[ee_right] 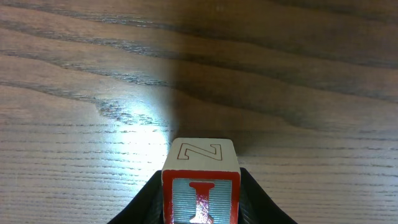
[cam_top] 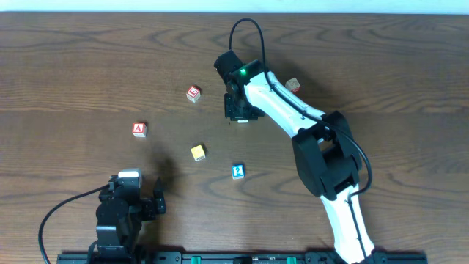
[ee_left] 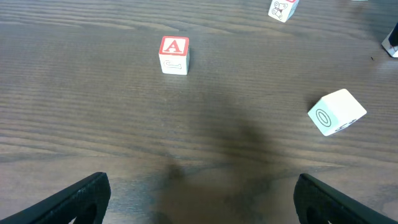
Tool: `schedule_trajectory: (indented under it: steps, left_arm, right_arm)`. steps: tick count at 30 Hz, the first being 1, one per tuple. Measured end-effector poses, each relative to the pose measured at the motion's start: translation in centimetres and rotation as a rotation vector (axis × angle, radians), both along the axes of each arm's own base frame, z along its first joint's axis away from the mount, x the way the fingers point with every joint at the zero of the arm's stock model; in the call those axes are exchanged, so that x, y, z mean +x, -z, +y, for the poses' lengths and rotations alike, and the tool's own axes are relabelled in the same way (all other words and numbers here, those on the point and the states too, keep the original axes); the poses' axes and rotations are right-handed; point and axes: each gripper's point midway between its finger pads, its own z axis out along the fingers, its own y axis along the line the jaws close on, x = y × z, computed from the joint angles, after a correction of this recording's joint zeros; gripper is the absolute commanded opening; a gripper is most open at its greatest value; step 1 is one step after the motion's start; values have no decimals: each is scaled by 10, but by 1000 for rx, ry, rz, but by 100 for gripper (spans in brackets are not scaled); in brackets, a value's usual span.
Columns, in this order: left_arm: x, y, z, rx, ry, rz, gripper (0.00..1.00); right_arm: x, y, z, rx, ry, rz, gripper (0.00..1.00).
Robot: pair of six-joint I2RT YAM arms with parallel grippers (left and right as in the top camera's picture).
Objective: Spell out Ai2
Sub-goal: 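Carry the red 'I' block left and set it down mid-table, then move the right gripper to the blue '2' block and grasp it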
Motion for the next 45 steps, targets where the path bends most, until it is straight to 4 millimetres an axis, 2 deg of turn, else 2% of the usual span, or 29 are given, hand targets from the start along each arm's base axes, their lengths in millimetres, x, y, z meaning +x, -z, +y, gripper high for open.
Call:
schedule_trajectory:
  steps: [1, 2, 8, 14, 19, 22, 26, 28, 30, 33, 35, 36, 37, 39, 43, 44, 45]
  left_arm:
    - [0, 0, 0, 0, 0, 0, 95]
    - [0, 0, 0, 0, 0, 0, 95]
    - [0, 0, 0, 0, 0, 0, 95]
    - [0, 0, 0, 0, 0, 0, 95]
    - [0, 0, 0, 0, 0, 0, 95]
    - [0, 0, 0, 0, 0, 0, 95]
    - [0, 0, 0, 0, 0, 0, 95]
    - [0, 0, 0, 0, 0, 0, 95]
    - [0, 0, 0, 0, 0, 0, 95]
    - [0, 0, 0, 0, 0, 0, 95]
    - [0, 0, 0, 0, 0, 0, 95]
    - [0, 0, 0, 0, 0, 0, 96]
    - [0, 0, 0, 0, 0, -1, 95]
    - [0, 0, 0, 0, 0, 0, 95]
    - [0, 0, 0, 0, 0, 0, 95]
    - [0, 0, 0, 0, 0, 0, 95]
    - [0, 0, 0, 0, 0, 0, 95]
  right_arm:
    - [0, 0, 0, 0, 1, 0, 20]
    - [-1, 0, 1, 0, 0, 0, 26]
    - [-2, 1, 2, -1, 2, 4, 41]
    - [-3, 1, 2, -1, 4, 6, 46]
    - [-3, 1, 2, -1, 8, 5, 62]
    - [-6, 1, 0, -10, 6, 17, 63]
    - [-16, -7, -10, -41, 9, 63, 73]
    - [-13, -24, -11, -25, 5, 39, 77]
    - [-10, -58, -10, 10, -19, -21, 79]
    - [-14, -122, -9, 74, -60, -133, 80]
    - [-27, -170, -6, 120, -100, -227, 79]
    - [-37, -181, -6, 132, -118, -249, 79]
    - [-49, -184, -5, 138, -136, -258, 79]
    - [-74, -162, -5, 120, -171, -221, 79]
    - [-123, -75, -8, 17, -239, -61, 82]
    - [-137, -55, -12, -17, -258, -14, 82]
    - [-148, -44, -13, -38, -272, 13, 81]
